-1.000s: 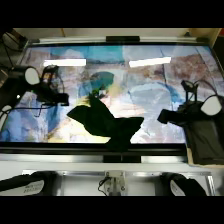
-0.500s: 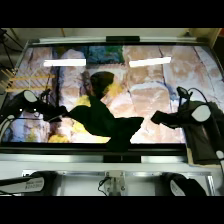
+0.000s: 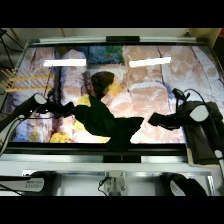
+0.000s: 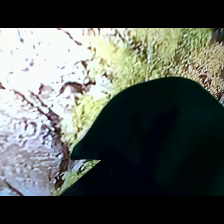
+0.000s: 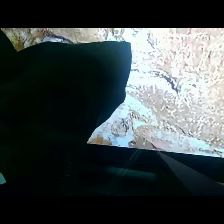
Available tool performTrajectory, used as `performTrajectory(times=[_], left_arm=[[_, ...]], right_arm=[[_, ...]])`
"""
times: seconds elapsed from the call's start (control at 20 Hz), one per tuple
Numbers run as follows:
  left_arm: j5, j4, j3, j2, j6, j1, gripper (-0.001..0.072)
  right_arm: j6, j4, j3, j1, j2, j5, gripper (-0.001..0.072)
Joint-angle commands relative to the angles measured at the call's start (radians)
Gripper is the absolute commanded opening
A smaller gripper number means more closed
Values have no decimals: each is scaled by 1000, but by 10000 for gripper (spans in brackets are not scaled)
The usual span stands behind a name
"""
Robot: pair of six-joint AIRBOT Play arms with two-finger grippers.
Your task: Fold the shirts.
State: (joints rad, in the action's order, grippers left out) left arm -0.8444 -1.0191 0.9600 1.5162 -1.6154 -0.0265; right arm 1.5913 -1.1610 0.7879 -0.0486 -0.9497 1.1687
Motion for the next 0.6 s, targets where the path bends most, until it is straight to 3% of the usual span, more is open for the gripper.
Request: performTrajectory(times=[0.0,0.15,0.25,0.4,0.5,0.55], left_arm=[[22,3,-1,-10,-1,-4,36],[14,-2,-1,-65,8,-3,36],[6,-2,-1,-99,26,-3,36],[-5,-1,-1,-119,29,-3,36],[-16,0,-1,-120,29,-5,36],[-22,0,-1,-121,29,-5,35]], right_arm=[[-7,1,-1,-77,-80,-50,631],[-16,33,0,-136,-228,-169,631],[-91,154,0,-135,-312,-216,631],[-207,301,-1,-135,-400,-229,631],[-221,330,-1,-141,-434,-227,630],[-220,326,0,-148,-444,-227,533]])
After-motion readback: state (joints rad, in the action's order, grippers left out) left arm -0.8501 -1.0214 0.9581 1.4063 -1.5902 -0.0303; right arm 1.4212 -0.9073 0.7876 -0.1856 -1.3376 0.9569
